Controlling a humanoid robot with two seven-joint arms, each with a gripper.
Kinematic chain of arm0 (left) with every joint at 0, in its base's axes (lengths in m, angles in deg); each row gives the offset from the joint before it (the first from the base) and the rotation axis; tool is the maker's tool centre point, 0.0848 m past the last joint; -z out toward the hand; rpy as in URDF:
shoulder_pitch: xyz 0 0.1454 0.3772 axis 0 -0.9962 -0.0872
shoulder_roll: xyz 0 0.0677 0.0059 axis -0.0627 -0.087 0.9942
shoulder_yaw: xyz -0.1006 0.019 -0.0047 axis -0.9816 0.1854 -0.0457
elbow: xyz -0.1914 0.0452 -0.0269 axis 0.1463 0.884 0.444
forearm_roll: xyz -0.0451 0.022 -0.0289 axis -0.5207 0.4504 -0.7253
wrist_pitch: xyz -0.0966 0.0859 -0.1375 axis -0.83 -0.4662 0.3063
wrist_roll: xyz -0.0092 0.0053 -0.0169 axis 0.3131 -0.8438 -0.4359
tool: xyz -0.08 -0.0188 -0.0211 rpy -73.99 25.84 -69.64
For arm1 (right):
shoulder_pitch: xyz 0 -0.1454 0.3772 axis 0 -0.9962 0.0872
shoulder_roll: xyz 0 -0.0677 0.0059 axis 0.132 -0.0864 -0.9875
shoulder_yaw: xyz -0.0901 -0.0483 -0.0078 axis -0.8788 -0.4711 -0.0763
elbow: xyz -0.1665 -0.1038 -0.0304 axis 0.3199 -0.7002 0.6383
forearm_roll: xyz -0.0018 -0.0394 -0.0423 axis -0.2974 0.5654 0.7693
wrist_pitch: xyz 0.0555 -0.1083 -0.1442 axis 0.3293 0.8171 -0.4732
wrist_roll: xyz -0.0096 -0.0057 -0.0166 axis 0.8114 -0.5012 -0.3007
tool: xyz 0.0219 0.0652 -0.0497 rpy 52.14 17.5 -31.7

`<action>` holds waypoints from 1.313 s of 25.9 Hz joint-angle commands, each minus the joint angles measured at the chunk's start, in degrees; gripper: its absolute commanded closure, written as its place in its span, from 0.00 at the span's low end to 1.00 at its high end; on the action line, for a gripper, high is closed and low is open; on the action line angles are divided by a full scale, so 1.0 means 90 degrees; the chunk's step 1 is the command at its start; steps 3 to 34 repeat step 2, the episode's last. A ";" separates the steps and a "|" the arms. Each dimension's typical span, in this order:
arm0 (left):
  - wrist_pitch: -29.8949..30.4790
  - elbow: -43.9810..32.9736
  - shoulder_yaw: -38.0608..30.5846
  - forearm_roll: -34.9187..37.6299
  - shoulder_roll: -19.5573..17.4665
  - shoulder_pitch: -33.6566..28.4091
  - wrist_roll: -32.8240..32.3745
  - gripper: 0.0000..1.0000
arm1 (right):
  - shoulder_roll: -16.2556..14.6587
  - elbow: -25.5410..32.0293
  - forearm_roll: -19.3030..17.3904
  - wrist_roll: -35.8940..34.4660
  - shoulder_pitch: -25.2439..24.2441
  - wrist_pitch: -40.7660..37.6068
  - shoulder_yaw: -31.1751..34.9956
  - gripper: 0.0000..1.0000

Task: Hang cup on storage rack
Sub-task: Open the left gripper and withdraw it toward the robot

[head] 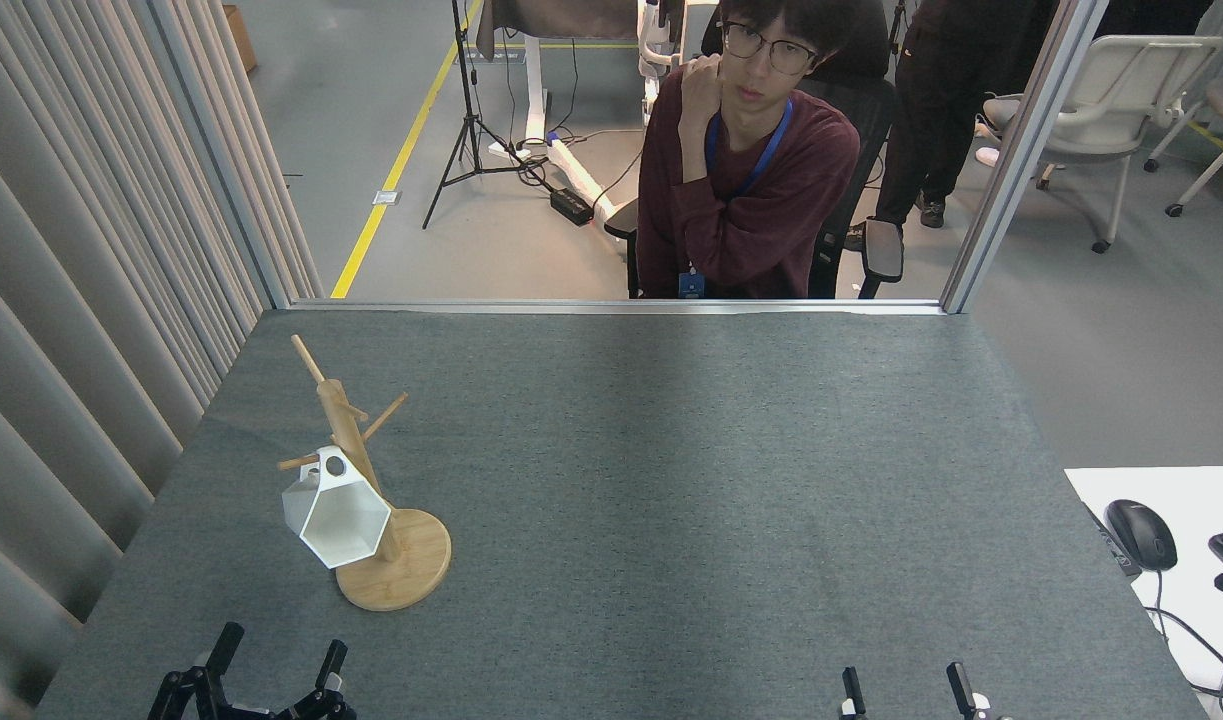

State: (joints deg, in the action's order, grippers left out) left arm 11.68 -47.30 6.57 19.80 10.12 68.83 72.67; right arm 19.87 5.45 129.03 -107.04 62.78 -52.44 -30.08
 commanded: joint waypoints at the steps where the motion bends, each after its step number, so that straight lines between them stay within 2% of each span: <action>1: 0.0019 -0.0070 0.0216 -0.0027 -0.0066 -0.0118 0.0075 0.00 | -0.0054 0.0074 0.0002 0.0001 -0.0094 0.0018 0.0224 0.00; 34: 0.0019 -0.0070 0.0226 -0.0027 -0.0085 -0.0137 0.0085 0.00 | -0.0074 0.0074 0.0002 -0.0018 -0.0094 0.0037 0.0244 0.00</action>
